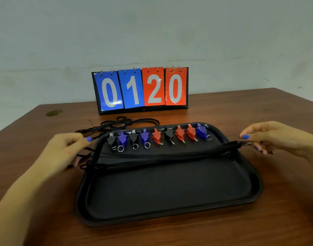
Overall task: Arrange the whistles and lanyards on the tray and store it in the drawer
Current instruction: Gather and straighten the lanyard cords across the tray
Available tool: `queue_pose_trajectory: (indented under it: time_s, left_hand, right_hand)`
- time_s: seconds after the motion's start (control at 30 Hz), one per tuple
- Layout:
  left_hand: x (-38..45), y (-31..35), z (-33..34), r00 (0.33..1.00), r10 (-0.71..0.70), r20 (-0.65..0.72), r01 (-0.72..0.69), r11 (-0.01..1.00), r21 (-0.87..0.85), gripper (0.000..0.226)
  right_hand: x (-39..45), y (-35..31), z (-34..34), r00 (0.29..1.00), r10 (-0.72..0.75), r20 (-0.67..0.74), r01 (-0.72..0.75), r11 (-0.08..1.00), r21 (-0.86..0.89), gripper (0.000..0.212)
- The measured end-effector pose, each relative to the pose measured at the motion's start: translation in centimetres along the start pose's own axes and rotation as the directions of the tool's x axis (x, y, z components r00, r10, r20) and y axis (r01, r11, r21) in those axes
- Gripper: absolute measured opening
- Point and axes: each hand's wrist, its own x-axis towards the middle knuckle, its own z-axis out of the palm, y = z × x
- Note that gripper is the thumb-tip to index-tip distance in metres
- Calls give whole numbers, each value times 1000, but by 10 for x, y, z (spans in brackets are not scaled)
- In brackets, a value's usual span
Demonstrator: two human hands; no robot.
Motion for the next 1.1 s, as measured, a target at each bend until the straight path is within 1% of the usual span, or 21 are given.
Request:
queue_pose_trajectory:
  time_s: [0.07, 0.13, 0.23, 0.3, 0.47, 0.53, 0.67, 0.8, 0.93, 1.03, 1.1]
  left_hand:
    - [-1, 2, 1, 999, 1, 46, -5, 996, 84, 45]
    - [-2, 0, 0, 997, -18, 76, 10, 995, 98, 41]
    - [-1, 4, -1, 998, -13, 69, 0, 984, 179, 37]
    - [-1, 4, -1, 997, 14, 77, -29, 981, 193, 35]
    - [-1, 1, -2, 997, 41, 69, -55, 974, 219, 38]
    - [-1, -1, -3, 995, 26, 91, -46, 974, 222, 38]
    - [1, -1, -4, 989, -35, 145, 2, 976, 217, 29]
    - [1, -3, -5, 985, -48, 165, 0, 960, 279, 25]
    - [-1, -1, -7, 993, 2, 121, -37, 956, 290, 23]
    - [-2, -3, -10, 997, 42, 61, -57, 956, 288, 22]
    - [-1, -5, -13, 998, 67, -19, -59, 956, 287, 23]
  right_hand:
    - [2, 1, 0, 999, 28, -17, -29, 999, -29, 13]
    - [3, 1, 0, 998, 45, -39, -47, 998, -46, 13]
    - [5, 2, -1, 996, 44, -77, -47, 998, -44, 14]
    - [6, 3, -1, 995, 42, -89, -46, 998, -44, 14]
    - [7, 2, 3, 995, 14, -102, -19, 998, -54, 13]
    - [8, 2, 5, 996, 13, -93, -20, 997, -73, 14]
    - [9, 2, 7, 996, 18, -86, -30, 989, -145, 13]
    - [9, 1, 9, 996, 8, -83, -20, 988, -151, 12]
    - [8, -1, 9, 992, -9, -126, -9, 989, -145, 16]
    - [10, -3, 11, 977, -58, -207, 10, 974, -227, 16]
    - [12, -6, 16, 950, -123, -289, 35, 956, -292, 13]
